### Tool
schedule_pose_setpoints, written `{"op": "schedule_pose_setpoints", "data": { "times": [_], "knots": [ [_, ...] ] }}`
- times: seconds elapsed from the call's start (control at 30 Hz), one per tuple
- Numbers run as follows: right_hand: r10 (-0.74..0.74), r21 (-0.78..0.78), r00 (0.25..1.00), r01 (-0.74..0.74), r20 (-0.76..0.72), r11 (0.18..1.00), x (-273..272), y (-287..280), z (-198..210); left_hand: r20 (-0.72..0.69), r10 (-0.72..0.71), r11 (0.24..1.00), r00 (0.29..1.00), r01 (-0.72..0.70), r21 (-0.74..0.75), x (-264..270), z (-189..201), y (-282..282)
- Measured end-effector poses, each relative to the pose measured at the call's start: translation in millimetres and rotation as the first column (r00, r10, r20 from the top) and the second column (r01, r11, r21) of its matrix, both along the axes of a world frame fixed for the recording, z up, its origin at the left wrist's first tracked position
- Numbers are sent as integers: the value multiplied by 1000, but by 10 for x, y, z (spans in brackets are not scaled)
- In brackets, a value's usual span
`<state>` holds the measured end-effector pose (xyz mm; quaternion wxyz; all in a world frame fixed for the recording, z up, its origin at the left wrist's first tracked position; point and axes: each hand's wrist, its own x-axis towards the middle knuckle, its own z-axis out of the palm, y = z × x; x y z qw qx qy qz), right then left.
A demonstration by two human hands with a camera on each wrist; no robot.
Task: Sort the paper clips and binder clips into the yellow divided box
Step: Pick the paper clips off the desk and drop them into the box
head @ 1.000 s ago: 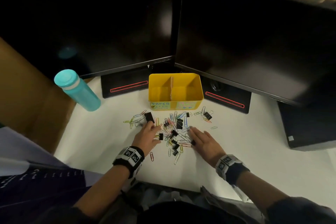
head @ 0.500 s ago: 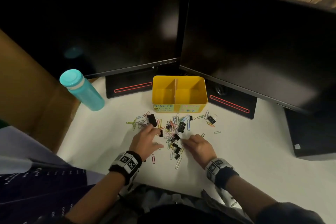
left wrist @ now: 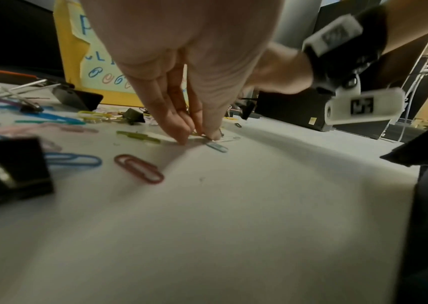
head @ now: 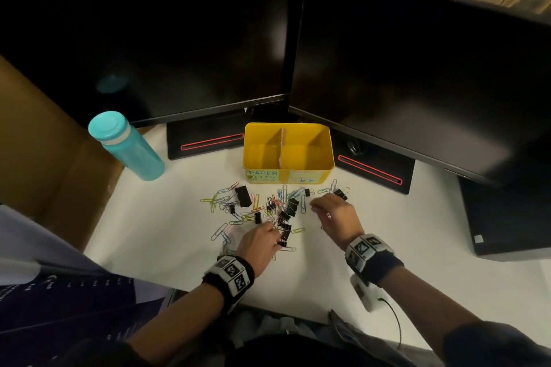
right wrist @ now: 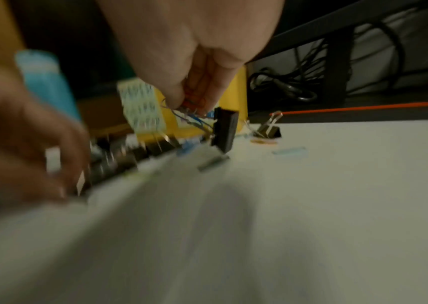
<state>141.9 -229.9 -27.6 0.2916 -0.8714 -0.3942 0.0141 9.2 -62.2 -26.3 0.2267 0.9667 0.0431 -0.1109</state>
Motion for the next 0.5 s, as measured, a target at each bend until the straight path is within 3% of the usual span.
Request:
{"op": "schedule_pose_setpoints", "data": {
  "times": [0.13,0.27,0.33,0.43,0.5],
  "knots": [
    [-132,316,942,232,-309,920,88,303,464,21,-10,1000,1000,9,25,-65,-14,46],
    [-48,407,775,382,-630,830,286,762,735,29,91,993,995,-89,-74,-62,61,155],
    [-50,376,735,403,-676,834,406,988,782,95,130,990,987,-125,-60,6,119,245],
    [-110,225,713,358,-692,906,587,1294,776,184,131,991,974,-129,-21,197,181,363],
    [-182,82,753,298,-632,951,684,1387,737,137,54,998,989,-58,25,350,225,377]
  ]
}}
